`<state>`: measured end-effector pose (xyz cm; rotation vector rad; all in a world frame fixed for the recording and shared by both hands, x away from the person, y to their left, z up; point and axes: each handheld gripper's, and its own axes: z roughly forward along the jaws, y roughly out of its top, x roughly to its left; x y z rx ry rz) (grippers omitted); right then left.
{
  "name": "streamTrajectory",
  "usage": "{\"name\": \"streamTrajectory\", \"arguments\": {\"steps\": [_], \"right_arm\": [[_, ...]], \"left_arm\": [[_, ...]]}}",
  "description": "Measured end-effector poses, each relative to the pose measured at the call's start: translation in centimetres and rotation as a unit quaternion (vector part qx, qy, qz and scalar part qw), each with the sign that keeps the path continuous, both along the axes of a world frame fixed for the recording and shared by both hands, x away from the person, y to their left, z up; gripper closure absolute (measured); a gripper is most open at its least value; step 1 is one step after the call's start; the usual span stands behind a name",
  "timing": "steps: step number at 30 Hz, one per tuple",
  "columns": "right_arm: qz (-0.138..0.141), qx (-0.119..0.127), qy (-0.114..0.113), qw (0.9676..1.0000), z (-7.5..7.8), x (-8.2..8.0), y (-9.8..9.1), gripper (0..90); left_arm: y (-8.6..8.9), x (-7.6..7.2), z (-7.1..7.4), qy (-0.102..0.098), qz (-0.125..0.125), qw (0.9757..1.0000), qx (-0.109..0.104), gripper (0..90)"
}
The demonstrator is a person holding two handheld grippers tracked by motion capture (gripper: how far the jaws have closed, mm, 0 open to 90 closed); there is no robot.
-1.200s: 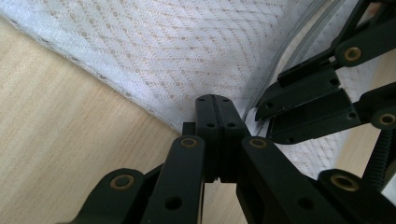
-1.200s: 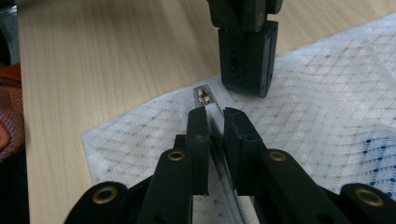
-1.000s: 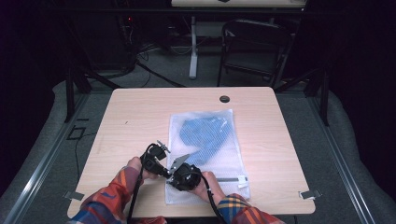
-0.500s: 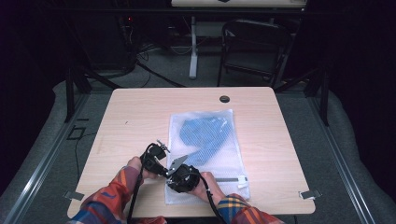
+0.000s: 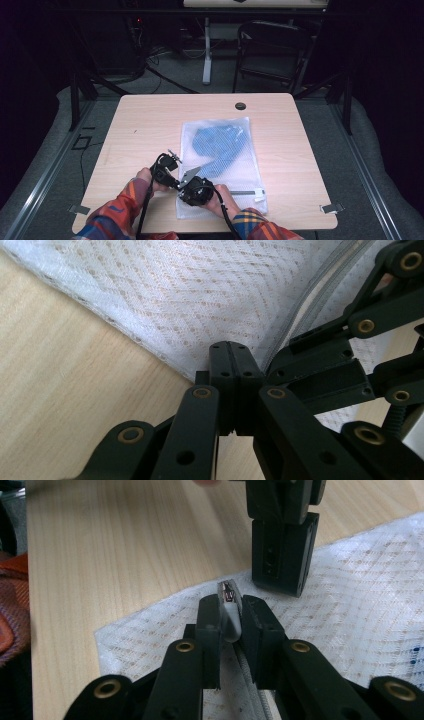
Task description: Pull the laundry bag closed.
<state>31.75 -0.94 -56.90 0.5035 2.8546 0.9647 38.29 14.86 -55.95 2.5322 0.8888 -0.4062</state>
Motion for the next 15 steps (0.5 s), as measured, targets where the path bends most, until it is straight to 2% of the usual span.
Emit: {"name": "streamTrajectory", "arguments": {"steps": [1, 2, 6, 9, 12, 15], "right_arm": [[0.000, 0.000, 0.000, 1.0000, 0.00, 0.00, 0.00, 79.4], [0.000, 0.002, -0.001, 1.0000, -0.04, -0.09, 0.02, 80.9], [-0.001, 0.004, -0.007, 1.0000, -0.07, -0.23, 0.01, 81.4], [-0.002, 0.004, -0.011, 0.9999, -0.10, -0.38, 0.01, 81.5], [-0.007, -0.001, -0.021, 0.9998, -0.05, -0.68, 0.15, 81.6], [-0.007, -0.001, -0.018, 0.9998, -0.02, -0.63, 0.08, 81.6]], "left_arm": [[0.00, 0.00, 0.00, 0.000, 0.000, 1.0000, 0.000, 87.4], [0.05, -0.01, 0.25, 0.002, 0.000, 0.9999, 0.013, 87.4], [0.36, -0.17, 0.50, 0.009, 0.001, 0.9997, 0.022, 87.2], [0.35, -0.30, 0.29, 0.010, 0.006, 0.9997, 0.022, 90.0], [0.16, -0.43, 0.33, 0.002, 0.000, 0.9996, 0.028, 90.0], [0.14, -0.52, 0.33, -0.005, -0.002, 0.9996, 0.028, 90.0]]}}
